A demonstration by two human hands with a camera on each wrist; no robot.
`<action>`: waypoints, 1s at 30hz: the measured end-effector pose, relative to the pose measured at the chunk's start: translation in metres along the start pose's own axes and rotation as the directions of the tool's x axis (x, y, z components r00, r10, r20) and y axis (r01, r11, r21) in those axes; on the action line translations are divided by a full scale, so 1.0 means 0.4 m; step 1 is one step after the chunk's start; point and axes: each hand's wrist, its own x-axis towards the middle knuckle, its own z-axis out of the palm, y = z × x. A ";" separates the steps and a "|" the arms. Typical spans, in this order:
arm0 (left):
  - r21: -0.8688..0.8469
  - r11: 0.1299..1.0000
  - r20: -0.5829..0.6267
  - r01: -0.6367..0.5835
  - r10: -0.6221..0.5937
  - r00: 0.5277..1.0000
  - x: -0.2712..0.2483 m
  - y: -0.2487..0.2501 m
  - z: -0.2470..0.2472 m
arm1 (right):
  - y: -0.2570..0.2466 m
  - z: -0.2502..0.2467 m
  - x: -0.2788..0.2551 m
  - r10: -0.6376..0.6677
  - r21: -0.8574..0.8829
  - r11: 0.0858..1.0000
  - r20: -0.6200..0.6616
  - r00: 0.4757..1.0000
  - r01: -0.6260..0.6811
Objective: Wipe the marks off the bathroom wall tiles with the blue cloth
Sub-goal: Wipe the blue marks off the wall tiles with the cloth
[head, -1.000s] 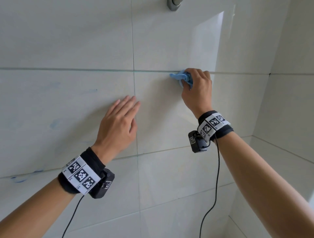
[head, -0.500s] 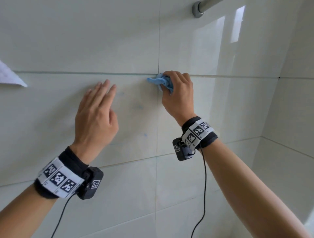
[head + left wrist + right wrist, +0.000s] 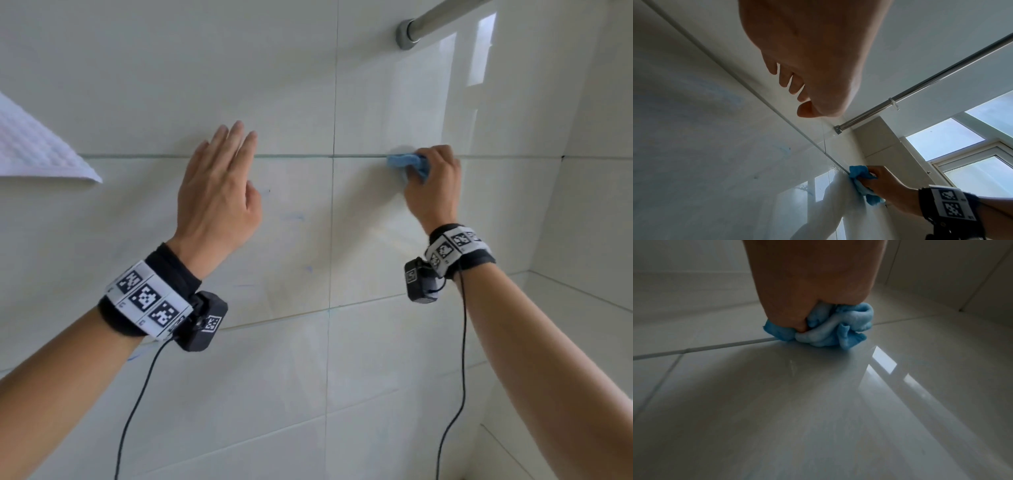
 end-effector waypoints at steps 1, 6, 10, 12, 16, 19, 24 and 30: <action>0.009 1.000 0.011 0.002 -0.002 1.000 0.010 0.003 0.001 | 0.007 -0.004 0.011 0.036 -0.021 0.999 0.007 0.999 -0.035; 0.058 0.997 0.063 0.050 -0.054 0.997 0.039 0.003 0.011 | -0.116 0.051 -0.038 -0.118 0.019 0.993 0.064 0.991 0.117; 0.088 0.995 0.077 0.053 -0.060 0.995 0.042 -0.007 0.022 | -0.155 0.041 -0.032 -0.337 0.048 0.941 0.195 0.921 0.335; 0.100 0.994 0.088 0.042 -0.051 0.995 0.043 -0.013 0.021 | -0.108 0.021 -0.005 -0.324 0.018 0.945 0.199 0.925 0.327; 0.111 0.991 0.089 0.072 -0.082 0.993 0.037 -0.022 0.012 | -0.015 0.015 -0.013 -0.141 0.022 0.990 0.053 0.989 0.140; 0.119 0.989 0.102 0.090 -0.102 0.990 0.030 -0.024 0.005 | -0.054 0.039 -0.003 0.032 0.008 0.999 -0.007 0.999 -0.032; 0.140 0.985 0.138 0.104 -0.123 0.983 0.026 -0.028 -0.006 | -0.210 0.097 -0.098 -0.279 0.067 0.959 0.064 0.958 0.275; 0.140 0.986 0.188 0.090 -0.116 0.975 0.019 -0.040 -0.031 | -0.125 0.049 -0.045 -0.268 -0.089 0.957 0.106 0.958 0.278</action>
